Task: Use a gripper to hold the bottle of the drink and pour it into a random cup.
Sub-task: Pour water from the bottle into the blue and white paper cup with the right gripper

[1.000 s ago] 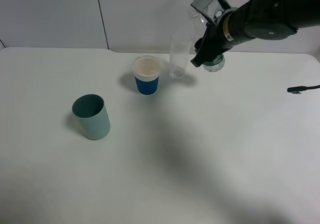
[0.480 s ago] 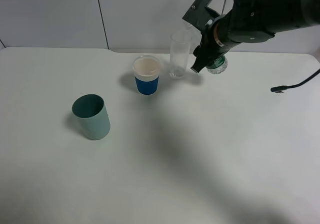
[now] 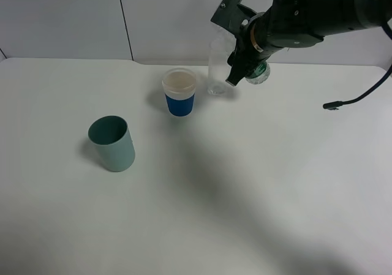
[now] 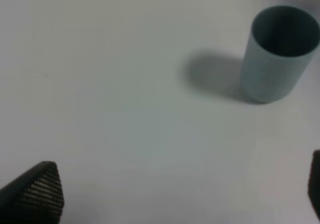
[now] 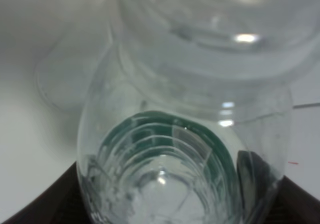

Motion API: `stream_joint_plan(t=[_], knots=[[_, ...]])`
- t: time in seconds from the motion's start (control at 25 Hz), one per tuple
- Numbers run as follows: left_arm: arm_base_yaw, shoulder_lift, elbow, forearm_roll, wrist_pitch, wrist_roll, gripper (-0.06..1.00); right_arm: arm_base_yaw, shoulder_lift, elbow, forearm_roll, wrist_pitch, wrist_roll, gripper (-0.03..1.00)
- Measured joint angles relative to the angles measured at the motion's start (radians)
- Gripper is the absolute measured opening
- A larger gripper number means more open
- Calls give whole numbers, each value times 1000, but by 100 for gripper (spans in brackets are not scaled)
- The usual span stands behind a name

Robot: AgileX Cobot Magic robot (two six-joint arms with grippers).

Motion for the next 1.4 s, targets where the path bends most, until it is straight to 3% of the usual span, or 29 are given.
stream_joint_plan(t=[0.32,0.8,1.4], knots=[[0,0,0,0,0,0,99,24,0,0,0,10,-43,56],[0,0,0,0,0,0,99,26,30,-25,-11,111,-117,56],[0,0,0,0,0,0,99,94,49,-28,-28,163,-188,56]])
